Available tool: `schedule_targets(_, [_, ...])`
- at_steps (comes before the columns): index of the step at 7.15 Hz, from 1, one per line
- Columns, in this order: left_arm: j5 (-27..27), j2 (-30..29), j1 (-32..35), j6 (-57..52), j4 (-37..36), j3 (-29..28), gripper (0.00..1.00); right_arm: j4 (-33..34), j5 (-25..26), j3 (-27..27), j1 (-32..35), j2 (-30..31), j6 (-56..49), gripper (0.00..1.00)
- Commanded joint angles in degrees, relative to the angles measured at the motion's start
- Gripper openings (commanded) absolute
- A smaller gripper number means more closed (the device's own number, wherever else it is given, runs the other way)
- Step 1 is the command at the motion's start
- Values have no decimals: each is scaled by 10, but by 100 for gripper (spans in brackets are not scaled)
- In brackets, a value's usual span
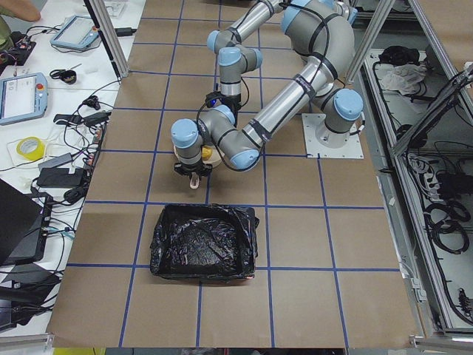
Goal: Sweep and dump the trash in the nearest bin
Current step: 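Sweep the trash pile into the dustpan with the brush in the right gripper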
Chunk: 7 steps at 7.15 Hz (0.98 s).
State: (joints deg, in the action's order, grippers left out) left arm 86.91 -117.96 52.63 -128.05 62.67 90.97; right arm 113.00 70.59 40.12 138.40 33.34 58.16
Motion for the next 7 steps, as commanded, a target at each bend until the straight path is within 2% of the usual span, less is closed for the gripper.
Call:
schedule_targets(1, [-2, 0, 0, 3, 0, 1, 0, -69, 21, 48, -6, 63, -20, 0])
schedule_targets(2, [-4, 4, 0, 11, 0, 0, 0, -110, 23, 57, -15, 93, -24, 0])
schedule_targets(4, [-6, 11, 1, 42, 10, -2, 0, -238, 65, 60, -45, 150, -77, 0])
schedule_targets(5, [-23, 18, 1, 50, 12, -3, 0, -271, 69, 65, -64, 179, -108, 0])
schedule_targets(6, [-37, 24, 1, 74, 33, -5, 0, -276, 74, 105, -75, 209, -151, 0])
schedule_targets(7, [-48, 29, 0, 94, 48, -6, 0, -270, 86, 185, -86, 246, -186, 0])
